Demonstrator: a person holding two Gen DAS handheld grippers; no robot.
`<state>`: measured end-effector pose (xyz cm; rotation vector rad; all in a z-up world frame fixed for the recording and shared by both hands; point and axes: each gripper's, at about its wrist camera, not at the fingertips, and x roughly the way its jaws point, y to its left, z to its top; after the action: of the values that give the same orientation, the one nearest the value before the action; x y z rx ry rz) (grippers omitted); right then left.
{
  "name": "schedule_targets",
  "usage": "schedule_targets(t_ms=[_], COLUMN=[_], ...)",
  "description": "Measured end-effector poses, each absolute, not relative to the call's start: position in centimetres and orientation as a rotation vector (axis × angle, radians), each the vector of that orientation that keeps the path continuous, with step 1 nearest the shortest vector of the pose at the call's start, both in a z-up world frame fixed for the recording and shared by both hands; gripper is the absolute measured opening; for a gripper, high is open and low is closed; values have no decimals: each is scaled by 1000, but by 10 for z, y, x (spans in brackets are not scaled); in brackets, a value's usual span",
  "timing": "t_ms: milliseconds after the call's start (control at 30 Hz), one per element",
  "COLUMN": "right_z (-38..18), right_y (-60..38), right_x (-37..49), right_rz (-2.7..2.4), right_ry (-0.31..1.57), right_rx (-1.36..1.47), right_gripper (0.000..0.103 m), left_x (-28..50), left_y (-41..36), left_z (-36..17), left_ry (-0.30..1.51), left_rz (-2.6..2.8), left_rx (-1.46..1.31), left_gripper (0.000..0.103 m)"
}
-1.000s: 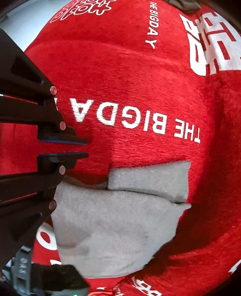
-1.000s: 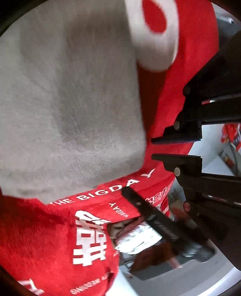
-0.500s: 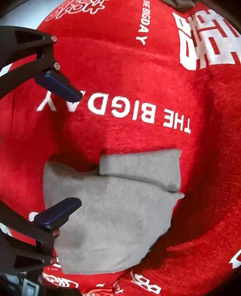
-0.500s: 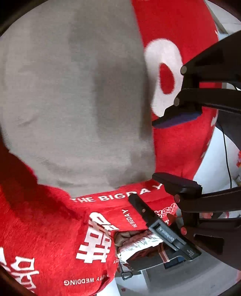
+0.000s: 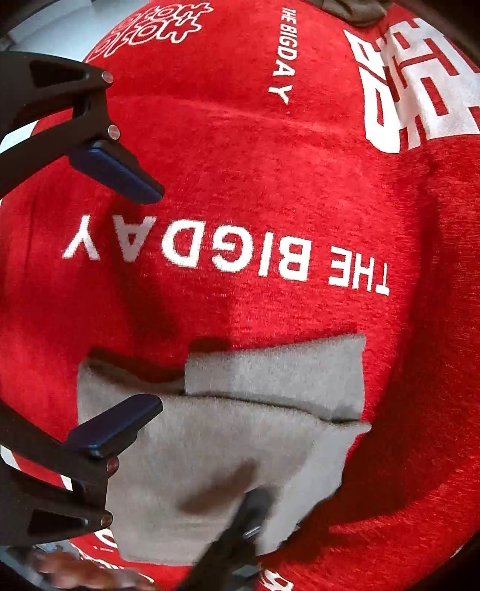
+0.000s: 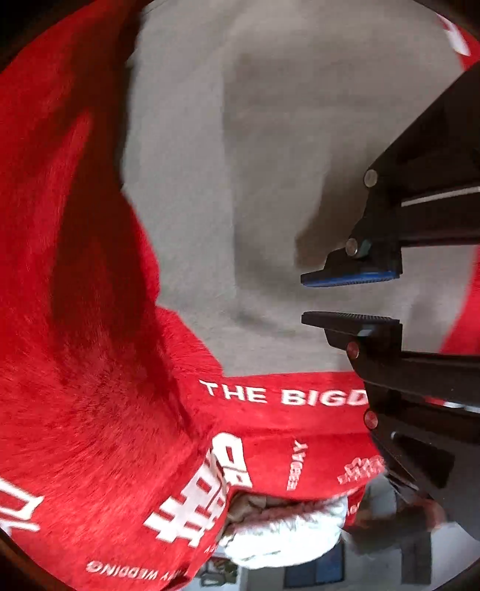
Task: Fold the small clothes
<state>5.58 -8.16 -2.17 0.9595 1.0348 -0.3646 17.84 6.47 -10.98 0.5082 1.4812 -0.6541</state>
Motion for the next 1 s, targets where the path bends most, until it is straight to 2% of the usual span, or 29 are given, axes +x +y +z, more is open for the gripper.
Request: schedule_targets(t_ms=[267, 367, 667, 700, 733, 767, 833, 1000], right_z=[-56, -49, -19, -18, -18, -17, -17, -24], right_y=[-71, -62, -56, -59, -60, -62, -64, -59], right_x=[109, 110, 53, 40, 30, 14, -7, -60], right_rz=[-306, -255, -265, -278, -289, -311, -341, -377], right_ry=[1117, 1126, 1111, 1109, 1109, 1105, 1091, 1058], right_rx=[921, 921, 988, 1008, 1023, 1049, 1091, 1226], right_gripper=[15, 15, 16, 18, 27, 41, 50, 50], left_x=[206, 209, 215, 216, 216, 213, 209, 195], left_y=[68, 66, 61, 58, 56, 54, 50, 42], left_z=[-146, -153, -169, -170, -173, -173, -176, -183], left_ry=[1509, 1509, 1514, 1506, 1501, 1496, 1486, 1473], left_rz=[-647, -651, -677, -676, -680, -681, -678, -682], left_rx=[579, 565, 578, 586, 592, 594, 597, 624], left_gripper=[103, 103, 103, 103, 103, 103, 103, 103])
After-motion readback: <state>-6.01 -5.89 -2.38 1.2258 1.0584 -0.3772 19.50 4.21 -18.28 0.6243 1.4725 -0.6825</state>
